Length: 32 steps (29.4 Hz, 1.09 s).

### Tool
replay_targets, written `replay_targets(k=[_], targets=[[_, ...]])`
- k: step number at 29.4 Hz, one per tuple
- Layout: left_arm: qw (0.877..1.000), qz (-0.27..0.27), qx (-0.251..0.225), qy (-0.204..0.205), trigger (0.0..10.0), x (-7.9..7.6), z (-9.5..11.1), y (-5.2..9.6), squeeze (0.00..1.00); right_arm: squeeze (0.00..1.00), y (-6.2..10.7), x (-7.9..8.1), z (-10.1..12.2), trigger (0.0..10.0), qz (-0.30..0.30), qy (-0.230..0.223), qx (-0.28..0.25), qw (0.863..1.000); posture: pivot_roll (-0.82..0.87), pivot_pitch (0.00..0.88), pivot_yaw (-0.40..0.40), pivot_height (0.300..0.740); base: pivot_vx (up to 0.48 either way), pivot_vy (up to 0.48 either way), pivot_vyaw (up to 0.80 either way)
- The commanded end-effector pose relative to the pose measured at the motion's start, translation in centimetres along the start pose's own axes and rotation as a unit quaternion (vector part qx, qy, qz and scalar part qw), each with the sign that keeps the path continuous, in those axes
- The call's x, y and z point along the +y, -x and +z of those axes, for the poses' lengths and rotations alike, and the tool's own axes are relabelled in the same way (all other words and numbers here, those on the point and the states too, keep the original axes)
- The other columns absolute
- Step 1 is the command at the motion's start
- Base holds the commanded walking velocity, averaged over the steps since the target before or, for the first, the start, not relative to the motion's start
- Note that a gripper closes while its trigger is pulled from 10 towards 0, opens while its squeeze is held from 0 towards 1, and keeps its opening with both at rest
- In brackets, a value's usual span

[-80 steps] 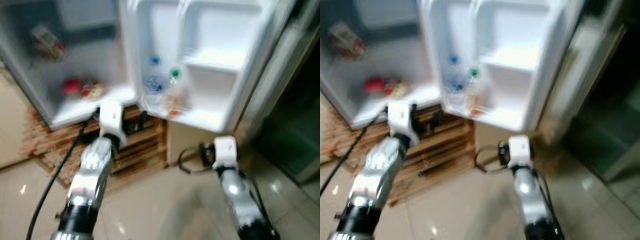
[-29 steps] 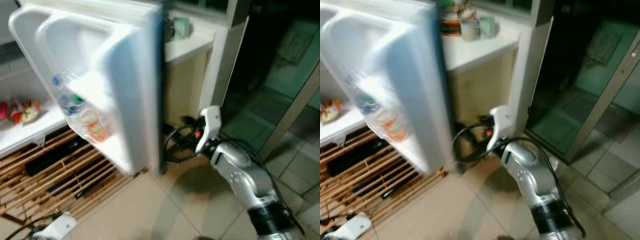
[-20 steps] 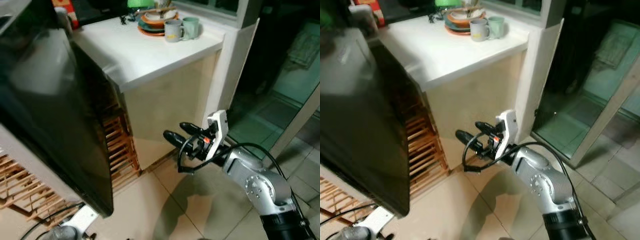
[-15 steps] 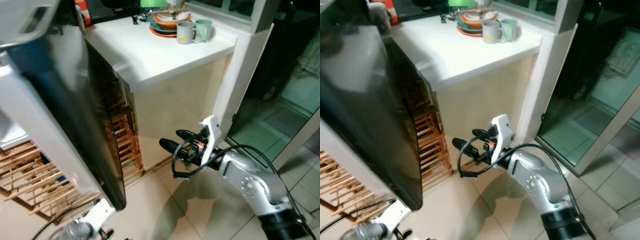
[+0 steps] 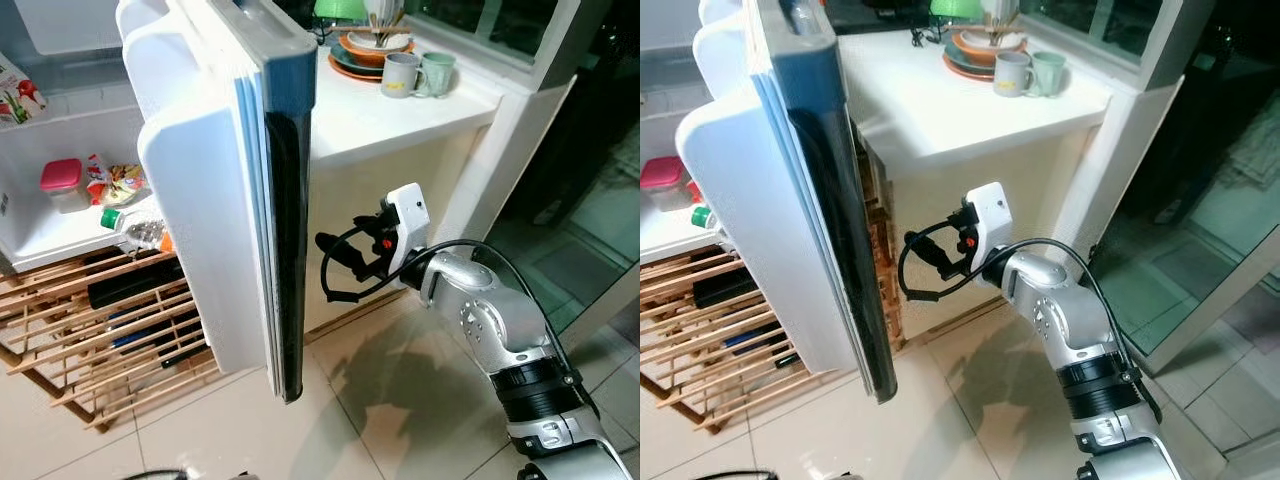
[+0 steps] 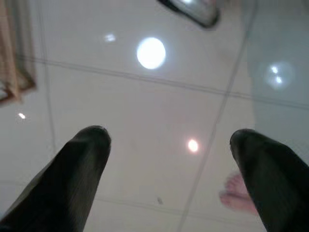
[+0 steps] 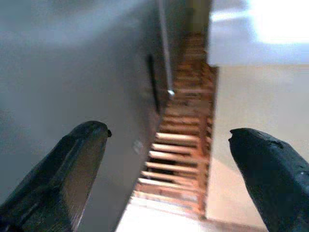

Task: Restocking fridge

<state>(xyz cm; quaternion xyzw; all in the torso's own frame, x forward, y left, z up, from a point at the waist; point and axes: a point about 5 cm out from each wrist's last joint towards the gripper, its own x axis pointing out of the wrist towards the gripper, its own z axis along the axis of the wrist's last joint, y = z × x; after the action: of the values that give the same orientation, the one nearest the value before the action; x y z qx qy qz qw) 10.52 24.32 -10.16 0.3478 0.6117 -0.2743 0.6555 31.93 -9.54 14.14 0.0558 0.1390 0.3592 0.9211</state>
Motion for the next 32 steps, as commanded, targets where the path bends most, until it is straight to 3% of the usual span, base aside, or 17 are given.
replay_targets(k=[1,6,10,12,17,20,22,24,25,29,32], targets=[[1.000,0.017,-0.016,0.018,10.0,0.5,1.1,0.1,0.00,0.00,0.6,-1.6,-1.4,10.0,-0.048,0.002,0.026,0.999,-0.06,0.000,-0.010,0.740,0.000,0.000,0.00],[0.987,0.077,-0.072,0.123,10.0,2.7,3.7,0.6,0.00,0.00,1.9,-4.1,-4.1,10.0,-0.139,0.033,0.086,0.986,-0.07,0.000,-0.006,0.740,0.000,0.000,0.00],[0.950,0.186,-0.104,0.229,10.0,4.2,3.7,1.1,0.00,0.00,3.0,-5.1,-6.0,10.0,-0.174,0.006,0.110,0.979,-0.07,0.000,-0.004,0.740,0.000,0.000,0.00],[0.945,0.196,-0.106,0.240,10.0,4.2,3.6,1.1,0.00,0.00,3.0,-5.1,-6.2,10.0,-0.175,0.004,0.112,0.978,-0.07,0.000,-0.004,0.740,0.000,0.000,0.00],[0.892,0.237,-0.136,0.360,10.0,4.4,3.1,1.3,0.00,0.00,2.7,-4.8,-7.1,10.0,-0.172,0.004,0.119,0.978,-0.07,0.000,0.006,0.740,0.000,0.000,0.00],[0.870,0.260,-0.150,0.392,10.0,4.6,3.0,1.5,0.00,0.00,2.6,-4.8,-7.2,10.0,-0.174,0.003,0.118,0.978,-0.07,0.000,0.007,0.740,0.000,0.000,0.00],[0.824,0.331,-0.232,0.397,10.0,13.1,5.3,5.8,0.00,0.00,2.7,-4.8,-7.5,10.0,-0.174,0.005,0.120,0.977,-0.07,0.000,0.005,0.740,0.000,0.000,0.00],[0.784,0.372,-0.297,0.398,10.0,17.5,7.0,9.5,0.00,0.00,2.9,-4.6,-7.7,10.0,-0.162,0.008,0.121,0.979,-0.07,0.000,0.004,0.740,0.000,0.000,0.00],[0.784,0.372,-0.297,0.398,10.0,17.5,7.0,9.5,0.00,0.00,2.9,-4.6,-7.7,10.0,-0.162,0.008,0.121,0.979,-0.07,0.000,0.004,0.740,0.000,0.000,0.00],[0.723,0.410,-0.382,0.403,10.0,19.9,9.1,12.7,0.00,0.00,4.1,-3.7,-8.9,10.0,-0.120,0.002,0.130,0.984,-0.07,0.000,0.006,0.740,0.000,0.000,0.00],[0.708,0.415,-0.402,0.405,10.0,20.4,9.5,13.6,0.00,0.00,4.8,-3.9,-9.7,10.0,-0.127,-0.001,0.144,0.981,-0.07,0.000,0.010,0.740,0.000,0.000,0.00]])
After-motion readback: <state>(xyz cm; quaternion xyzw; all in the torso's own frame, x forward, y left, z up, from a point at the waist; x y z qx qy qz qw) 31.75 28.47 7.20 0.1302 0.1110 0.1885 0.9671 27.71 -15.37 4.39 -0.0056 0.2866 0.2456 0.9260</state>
